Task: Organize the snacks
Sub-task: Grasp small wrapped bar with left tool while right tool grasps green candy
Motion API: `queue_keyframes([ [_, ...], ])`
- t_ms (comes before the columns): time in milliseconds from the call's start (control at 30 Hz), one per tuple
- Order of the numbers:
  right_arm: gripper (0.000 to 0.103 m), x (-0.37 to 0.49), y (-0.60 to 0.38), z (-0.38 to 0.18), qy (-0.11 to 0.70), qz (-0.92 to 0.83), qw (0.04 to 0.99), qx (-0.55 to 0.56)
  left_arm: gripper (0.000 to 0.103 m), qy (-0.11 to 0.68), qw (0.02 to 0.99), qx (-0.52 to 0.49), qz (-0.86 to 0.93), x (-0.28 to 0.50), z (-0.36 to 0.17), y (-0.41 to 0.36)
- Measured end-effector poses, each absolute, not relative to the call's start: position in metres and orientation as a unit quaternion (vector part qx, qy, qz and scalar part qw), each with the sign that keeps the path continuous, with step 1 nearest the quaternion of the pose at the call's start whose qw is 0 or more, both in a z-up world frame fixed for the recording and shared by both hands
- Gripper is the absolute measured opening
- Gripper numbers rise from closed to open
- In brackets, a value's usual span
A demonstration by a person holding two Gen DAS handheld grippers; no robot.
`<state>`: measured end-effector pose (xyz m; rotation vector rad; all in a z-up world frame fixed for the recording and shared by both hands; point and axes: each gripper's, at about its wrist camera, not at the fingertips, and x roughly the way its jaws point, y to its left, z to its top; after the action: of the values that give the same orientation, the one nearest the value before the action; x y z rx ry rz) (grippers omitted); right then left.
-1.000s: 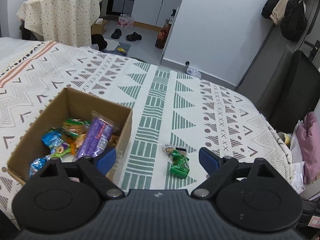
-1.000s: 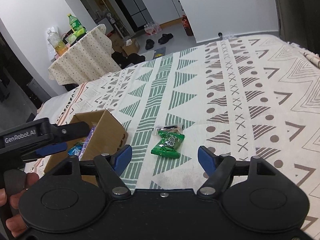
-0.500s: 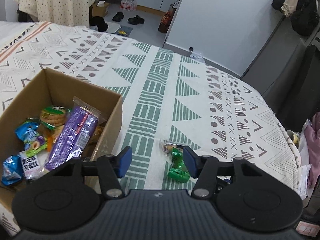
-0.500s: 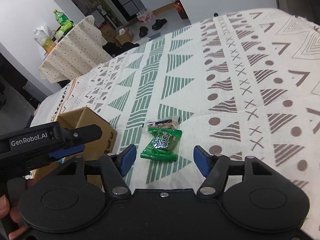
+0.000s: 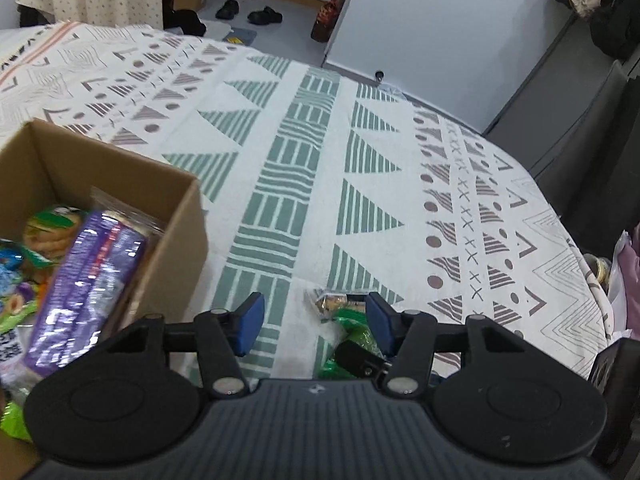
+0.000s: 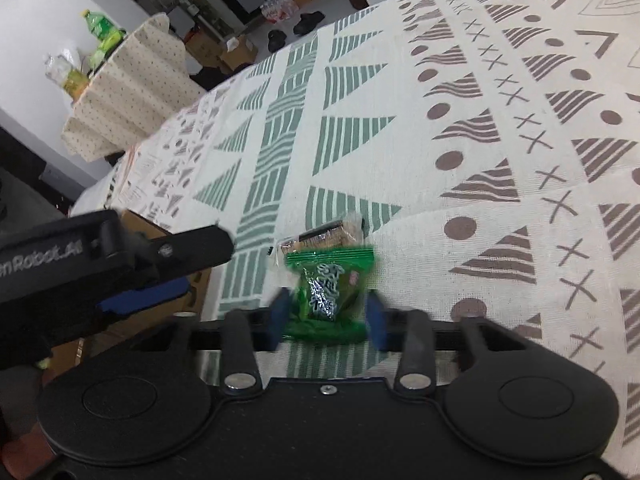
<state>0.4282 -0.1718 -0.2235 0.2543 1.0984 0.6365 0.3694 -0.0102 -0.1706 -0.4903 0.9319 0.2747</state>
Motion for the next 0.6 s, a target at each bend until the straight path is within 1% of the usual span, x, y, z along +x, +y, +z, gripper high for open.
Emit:
queue_keyframes([
  [133, 0.029, 0.43, -0.179, -0.221, 0.513, 0.299, 0.796, 0.118, 0.056, 0.448, 0.854, -0.229, 0.133, 0.379, -0.18, -0.014],
  [300, 0.028, 0.43, -0.193, -0.215, 0.51, 0.286, 0.804, 0.106, 0.059, 0.454, 0.853, -0.223, 0.125, 0.39, -0.188, -0.02],
  [533, 0.028, 0.439, -0.218, -0.212, 0.508, 0.254, 0.815, 0.111, 0.059, 0.465, 0.85, -0.217, 0.122, 0.404, -0.198, -0.033],
  [600, 0.028, 0.44, -0.225, -0.211, 0.508, 0.244, 0.818, 0.112, 0.061, 0.469, 0.848, -0.214, 0.122, 0.407, -0.201, -0.037],
])
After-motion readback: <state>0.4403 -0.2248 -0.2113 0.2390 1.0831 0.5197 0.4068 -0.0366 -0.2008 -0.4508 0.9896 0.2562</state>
